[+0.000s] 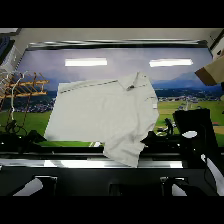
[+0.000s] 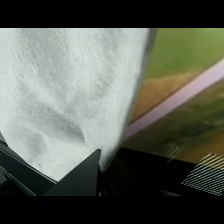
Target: Fold the clothes and pants, and hang the long-sleeved shirts on hangers.
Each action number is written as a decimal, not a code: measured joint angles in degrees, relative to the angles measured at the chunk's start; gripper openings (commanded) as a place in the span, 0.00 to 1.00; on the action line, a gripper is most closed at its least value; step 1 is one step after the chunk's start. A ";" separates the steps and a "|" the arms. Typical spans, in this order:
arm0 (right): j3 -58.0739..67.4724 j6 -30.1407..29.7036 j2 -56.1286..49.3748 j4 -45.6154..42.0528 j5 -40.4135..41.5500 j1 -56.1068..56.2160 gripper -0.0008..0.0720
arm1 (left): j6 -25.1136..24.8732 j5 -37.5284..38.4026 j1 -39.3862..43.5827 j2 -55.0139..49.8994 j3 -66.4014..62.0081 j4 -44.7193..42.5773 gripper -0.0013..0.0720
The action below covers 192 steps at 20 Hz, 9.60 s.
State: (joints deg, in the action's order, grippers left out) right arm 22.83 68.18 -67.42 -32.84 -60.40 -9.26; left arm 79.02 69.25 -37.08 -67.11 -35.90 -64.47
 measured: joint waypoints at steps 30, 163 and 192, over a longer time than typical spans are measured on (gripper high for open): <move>29.03 -2.27 16.96 -0.11 -1.51 0.00 0.06 | -6.60 -5.79 8.02 6.25 -31.67 25.81 0.04; 2.23 22.03 3.41 -26.82 -17.11 -5.18 0.07 | -0.92 8.55 5.42 -9.25 -8.09 4.00 0.75; 6.58 24.13 30.51 -24.48 -32.26 -5.18 0.06 | 8.52 9.88 14.32 5.05 -9.86 4.09 0.04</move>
State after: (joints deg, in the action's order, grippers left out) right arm 29.41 92.31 -36.91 -57.32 -92.66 -14.44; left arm 87.55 79.13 -22.76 -62.06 -45.76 -60.38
